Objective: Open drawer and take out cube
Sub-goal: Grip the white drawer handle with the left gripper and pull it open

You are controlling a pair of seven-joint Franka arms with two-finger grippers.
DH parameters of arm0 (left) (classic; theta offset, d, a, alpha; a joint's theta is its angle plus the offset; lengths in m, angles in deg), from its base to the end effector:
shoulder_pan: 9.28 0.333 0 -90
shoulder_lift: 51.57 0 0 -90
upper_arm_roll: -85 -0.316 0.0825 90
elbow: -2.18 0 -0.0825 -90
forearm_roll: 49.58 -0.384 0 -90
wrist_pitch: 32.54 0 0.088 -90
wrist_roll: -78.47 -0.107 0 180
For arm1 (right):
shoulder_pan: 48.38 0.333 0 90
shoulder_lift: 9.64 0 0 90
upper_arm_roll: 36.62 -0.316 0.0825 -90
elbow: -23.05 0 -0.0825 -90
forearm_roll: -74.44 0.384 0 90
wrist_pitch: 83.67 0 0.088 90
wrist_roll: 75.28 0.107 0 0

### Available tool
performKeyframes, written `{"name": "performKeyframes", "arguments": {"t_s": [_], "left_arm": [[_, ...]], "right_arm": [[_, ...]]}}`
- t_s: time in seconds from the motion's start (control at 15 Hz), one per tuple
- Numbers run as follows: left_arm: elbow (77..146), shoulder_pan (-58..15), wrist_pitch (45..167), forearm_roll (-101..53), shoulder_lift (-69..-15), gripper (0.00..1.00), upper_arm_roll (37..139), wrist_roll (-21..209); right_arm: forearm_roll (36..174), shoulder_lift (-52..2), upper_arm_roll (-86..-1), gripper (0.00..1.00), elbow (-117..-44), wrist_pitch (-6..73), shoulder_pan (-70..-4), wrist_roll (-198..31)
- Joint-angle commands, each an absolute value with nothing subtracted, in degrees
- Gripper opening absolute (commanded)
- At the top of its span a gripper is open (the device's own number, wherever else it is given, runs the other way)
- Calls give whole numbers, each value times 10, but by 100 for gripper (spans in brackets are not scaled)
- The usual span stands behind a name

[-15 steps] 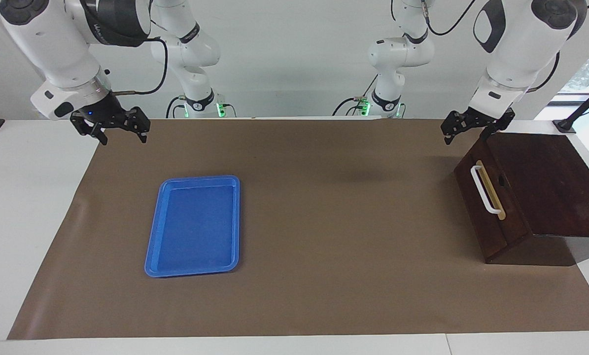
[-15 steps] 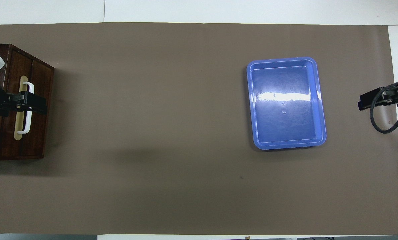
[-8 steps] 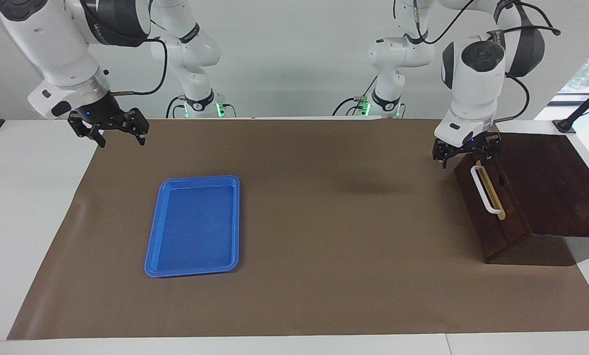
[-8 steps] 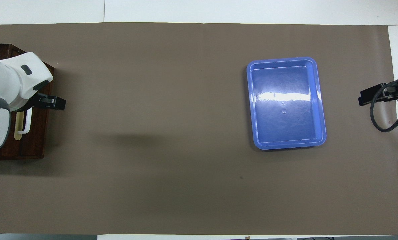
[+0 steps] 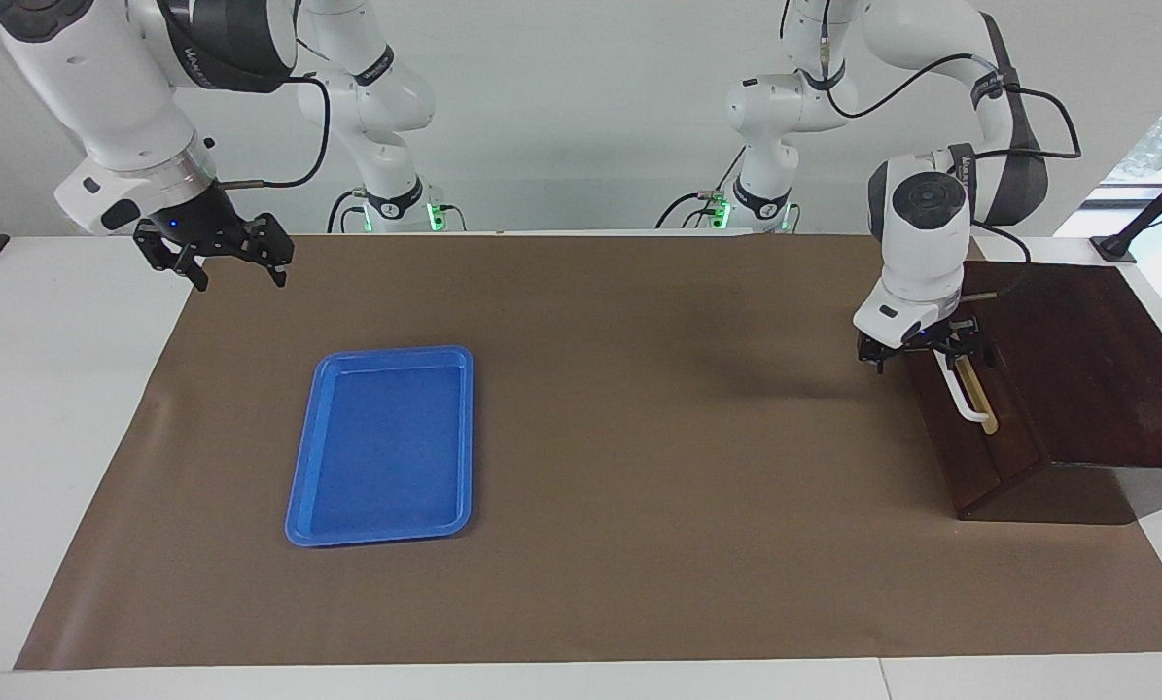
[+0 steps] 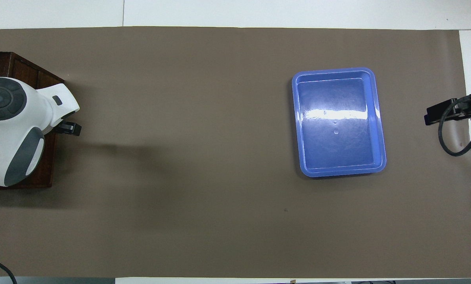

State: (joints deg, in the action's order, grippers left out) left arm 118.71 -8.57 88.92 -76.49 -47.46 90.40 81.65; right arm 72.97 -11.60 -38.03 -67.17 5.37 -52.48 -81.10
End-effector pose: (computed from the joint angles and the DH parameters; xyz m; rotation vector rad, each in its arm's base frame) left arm 0.5692 -0.0254 0.4161 -2.7230 0.3718 -0.0587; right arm 0.5614 -0.0294 0.6022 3.1185 0.0856 -0.0881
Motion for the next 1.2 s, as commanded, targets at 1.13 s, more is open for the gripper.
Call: {"name": "performKeyframes", "arguments": {"t_s": [1.13], "left_arm": [[1243, -176, 989, -717, -474, 100, 911, 924]], "right_arm": [[726, -106, -384, 100, -689, 56, -536, -802]]}}
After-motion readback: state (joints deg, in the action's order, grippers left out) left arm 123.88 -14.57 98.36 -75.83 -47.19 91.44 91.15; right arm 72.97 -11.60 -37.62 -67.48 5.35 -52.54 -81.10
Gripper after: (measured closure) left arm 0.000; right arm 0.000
